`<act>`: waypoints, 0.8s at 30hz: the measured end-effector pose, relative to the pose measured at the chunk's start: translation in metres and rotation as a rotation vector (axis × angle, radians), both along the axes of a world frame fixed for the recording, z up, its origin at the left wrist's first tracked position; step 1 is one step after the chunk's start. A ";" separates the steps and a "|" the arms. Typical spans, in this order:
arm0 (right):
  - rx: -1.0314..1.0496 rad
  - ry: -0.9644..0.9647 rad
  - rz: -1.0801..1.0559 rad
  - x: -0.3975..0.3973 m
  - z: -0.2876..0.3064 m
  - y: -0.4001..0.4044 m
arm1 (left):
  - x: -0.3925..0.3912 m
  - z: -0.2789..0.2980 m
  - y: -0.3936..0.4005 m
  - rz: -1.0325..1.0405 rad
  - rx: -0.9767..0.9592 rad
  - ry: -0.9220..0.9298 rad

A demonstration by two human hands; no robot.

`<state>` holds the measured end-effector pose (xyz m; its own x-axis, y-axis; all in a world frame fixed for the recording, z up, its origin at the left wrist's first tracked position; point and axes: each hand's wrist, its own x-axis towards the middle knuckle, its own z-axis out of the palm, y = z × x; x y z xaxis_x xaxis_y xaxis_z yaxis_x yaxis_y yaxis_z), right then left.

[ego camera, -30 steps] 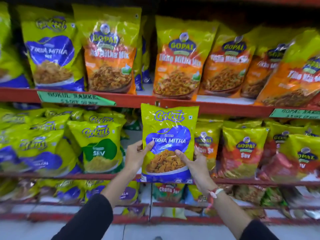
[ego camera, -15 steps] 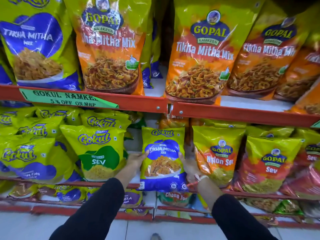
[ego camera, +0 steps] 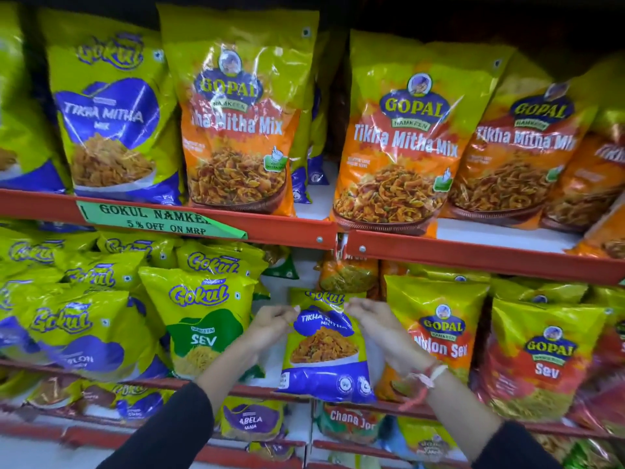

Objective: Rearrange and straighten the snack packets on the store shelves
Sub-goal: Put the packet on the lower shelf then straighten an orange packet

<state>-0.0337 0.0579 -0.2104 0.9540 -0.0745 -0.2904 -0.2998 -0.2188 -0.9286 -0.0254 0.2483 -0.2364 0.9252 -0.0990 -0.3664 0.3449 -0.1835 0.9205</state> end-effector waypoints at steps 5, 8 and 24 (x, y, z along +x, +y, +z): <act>0.088 -0.338 0.175 -0.003 0.095 0.023 | 0.000 0.087 0.022 0.079 -0.105 -0.291; 0.127 -0.512 0.197 0.002 0.136 0.038 | 0.006 0.134 0.040 0.149 -0.165 -0.523; 0.129 -0.608 0.217 0.096 0.160 0.103 | 0.089 0.179 0.110 0.352 -0.018 -0.738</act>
<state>0.0621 0.1612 -0.0508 0.9401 0.1377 0.3118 0.3255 -0.0912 -0.9411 0.0640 0.3579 -0.0569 0.9055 0.2423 0.3485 -0.3169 -0.1603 0.9348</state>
